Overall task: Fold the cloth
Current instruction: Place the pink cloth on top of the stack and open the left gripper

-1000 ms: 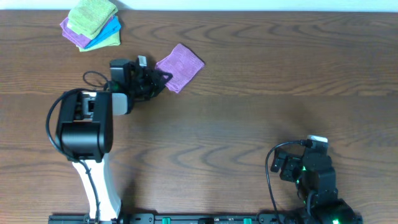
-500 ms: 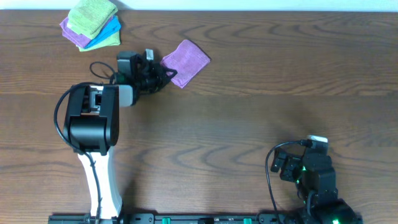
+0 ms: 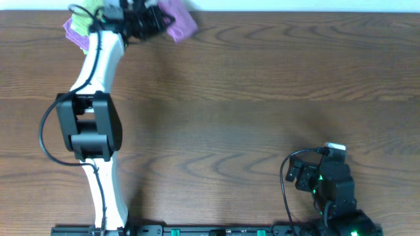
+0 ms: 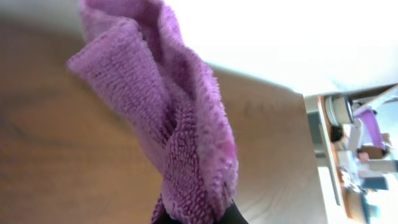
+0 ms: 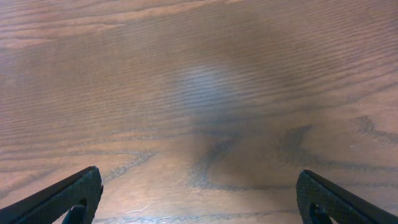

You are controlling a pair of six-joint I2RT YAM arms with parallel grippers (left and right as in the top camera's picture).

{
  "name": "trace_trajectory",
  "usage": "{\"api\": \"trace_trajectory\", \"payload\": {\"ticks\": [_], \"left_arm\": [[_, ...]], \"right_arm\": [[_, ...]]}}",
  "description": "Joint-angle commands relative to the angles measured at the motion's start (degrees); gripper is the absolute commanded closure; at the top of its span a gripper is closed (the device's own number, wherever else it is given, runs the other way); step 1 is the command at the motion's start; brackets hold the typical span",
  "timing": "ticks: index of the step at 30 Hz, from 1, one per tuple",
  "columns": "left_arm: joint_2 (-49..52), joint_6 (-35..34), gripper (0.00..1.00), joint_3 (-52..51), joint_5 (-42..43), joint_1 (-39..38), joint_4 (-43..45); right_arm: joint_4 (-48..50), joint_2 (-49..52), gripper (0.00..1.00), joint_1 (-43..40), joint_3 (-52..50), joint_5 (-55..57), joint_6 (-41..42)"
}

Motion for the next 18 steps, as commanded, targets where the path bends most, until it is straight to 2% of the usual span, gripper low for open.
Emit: {"api": "trace_trajectory", "payload": {"ticks": [1,6,18], "left_arm": [[-0.1,4.3,0.94,6.6,-3.3,2.2,-1.5],[-0.1,4.1,0.95,11.2,-5.4,6.0,-2.9],[-0.1,4.6,0.94,11.3,-6.4,14.4,-7.4]], "right_arm": [[0.1,-0.1,0.01,0.2,-0.2,0.6,0.8],[0.1,-0.1,0.01,0.2,-0.2,0.6,0.8],[0.1,-0.1,0.01,0.2,-0.2,0.6,0.8]]}}
